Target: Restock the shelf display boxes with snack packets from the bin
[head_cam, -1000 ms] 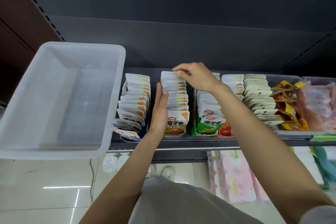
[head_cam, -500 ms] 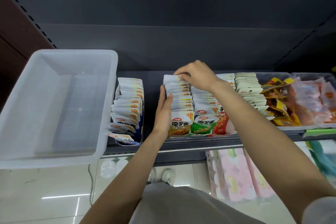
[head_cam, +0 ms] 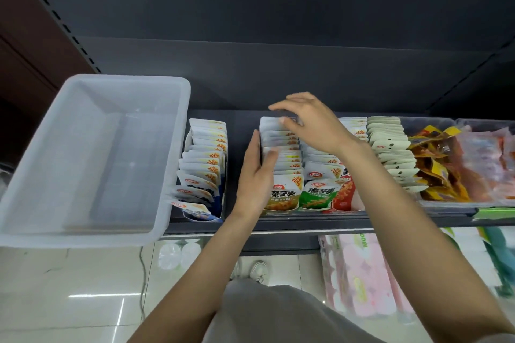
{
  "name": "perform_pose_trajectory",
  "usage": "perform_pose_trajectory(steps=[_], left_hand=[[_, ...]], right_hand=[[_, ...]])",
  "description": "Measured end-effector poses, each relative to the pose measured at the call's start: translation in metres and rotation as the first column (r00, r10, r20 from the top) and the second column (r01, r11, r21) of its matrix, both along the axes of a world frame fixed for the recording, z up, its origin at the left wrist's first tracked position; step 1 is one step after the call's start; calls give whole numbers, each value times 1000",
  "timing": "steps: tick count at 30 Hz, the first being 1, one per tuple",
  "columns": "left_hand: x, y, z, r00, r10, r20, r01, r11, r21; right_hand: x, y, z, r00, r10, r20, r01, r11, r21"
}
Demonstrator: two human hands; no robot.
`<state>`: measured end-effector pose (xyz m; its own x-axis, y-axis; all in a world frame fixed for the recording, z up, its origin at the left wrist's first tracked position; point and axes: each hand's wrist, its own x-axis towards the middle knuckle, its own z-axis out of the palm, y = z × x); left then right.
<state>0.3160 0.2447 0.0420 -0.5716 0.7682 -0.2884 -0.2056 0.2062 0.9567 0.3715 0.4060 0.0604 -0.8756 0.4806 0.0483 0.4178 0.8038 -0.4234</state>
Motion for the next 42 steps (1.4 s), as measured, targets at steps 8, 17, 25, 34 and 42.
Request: perform_pose_trajectory(steps=[8, 17, 25, 34, 42], left_hand=[[-70, -84, 48, 737, 46, -675, -26, 999, 40], [-191, -51, -8, 284, -332, -900, 138, 943, -304], [-206, -27, -16, -7, -520, -854, 232, 830, -508], [-206, -30, -18, -128, -514, -848, 288, 799, -527], [-215, -25, -11, -227, -596, -770, 374, 677, -634]], right_hand=[[-27, -82, 5, 960, -27, -277, -21, 985, -170], [-80, -94, -36, 987, -128, -100, 132, 991, 35], [-98, -97, -35, 951, -270, -153, 275, 961, 15], [-107, -88, -38, 942, -334, -43, 336, 940, 53], [-107, -85, -36, 936, -351, -42, 348, 936, -52]])
